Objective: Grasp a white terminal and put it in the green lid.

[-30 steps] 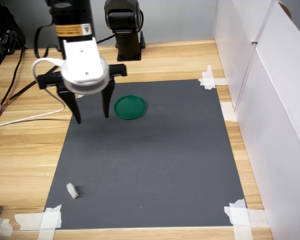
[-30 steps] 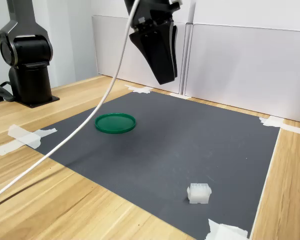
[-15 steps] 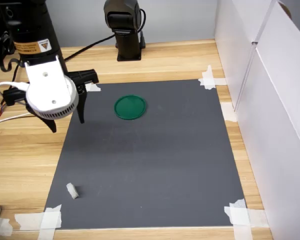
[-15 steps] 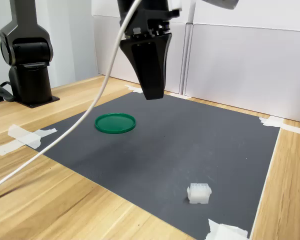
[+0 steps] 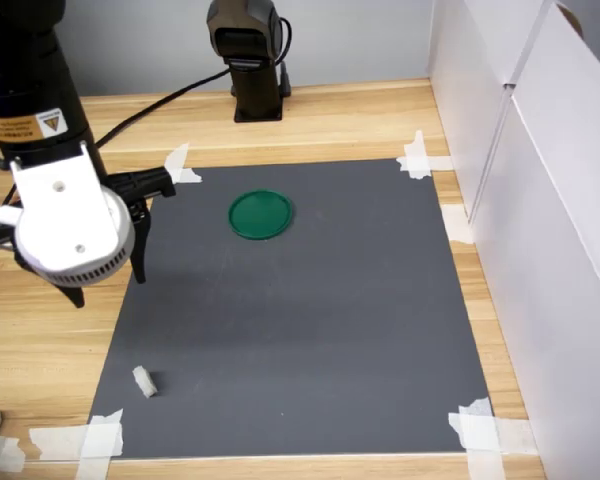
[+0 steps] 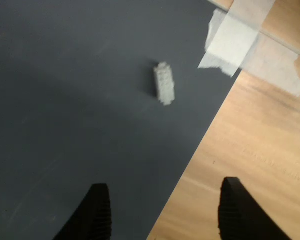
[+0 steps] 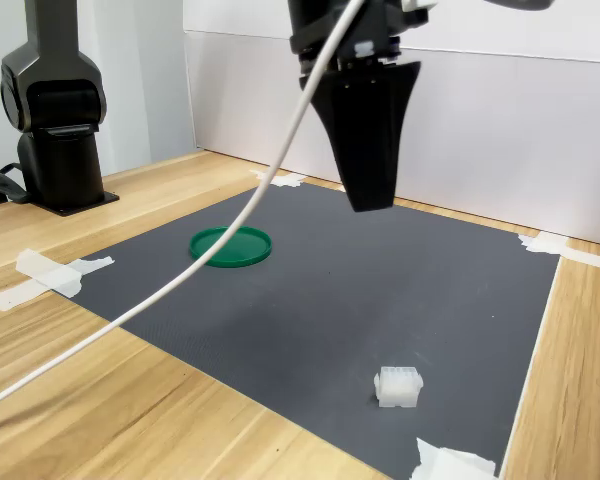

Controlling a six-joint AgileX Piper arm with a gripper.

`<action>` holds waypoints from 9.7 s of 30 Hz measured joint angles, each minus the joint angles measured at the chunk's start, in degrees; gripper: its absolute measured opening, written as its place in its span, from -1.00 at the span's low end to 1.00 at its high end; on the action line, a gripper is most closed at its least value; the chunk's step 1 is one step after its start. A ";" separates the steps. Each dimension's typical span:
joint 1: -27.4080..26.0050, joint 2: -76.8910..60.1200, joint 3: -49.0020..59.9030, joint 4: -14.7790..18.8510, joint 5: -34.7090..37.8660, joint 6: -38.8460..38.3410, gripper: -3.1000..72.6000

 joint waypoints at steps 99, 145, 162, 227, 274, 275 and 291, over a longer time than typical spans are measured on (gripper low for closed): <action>0.00 19.01 -5.96 1.63 -4.22 -6.70 -0.69; 13.10 -27.49 29.08 4.39 -2.53 -2.90 -0.69; 13.17 -34.00 50.07 0.31 -9.09 -4.59 -0.69; 13.22 -32.86 46.14 3.02 -15.69 -6.87 -0.92; 25.19 -13.47 41.41 -5.03 -16.68 -1.05 0.66; 25.19 -13.28 41.41 -5.09 -16.74 -1.05 0.66; 25.19 -9.94 41.22 -8.58 -18.71 0.24 0.66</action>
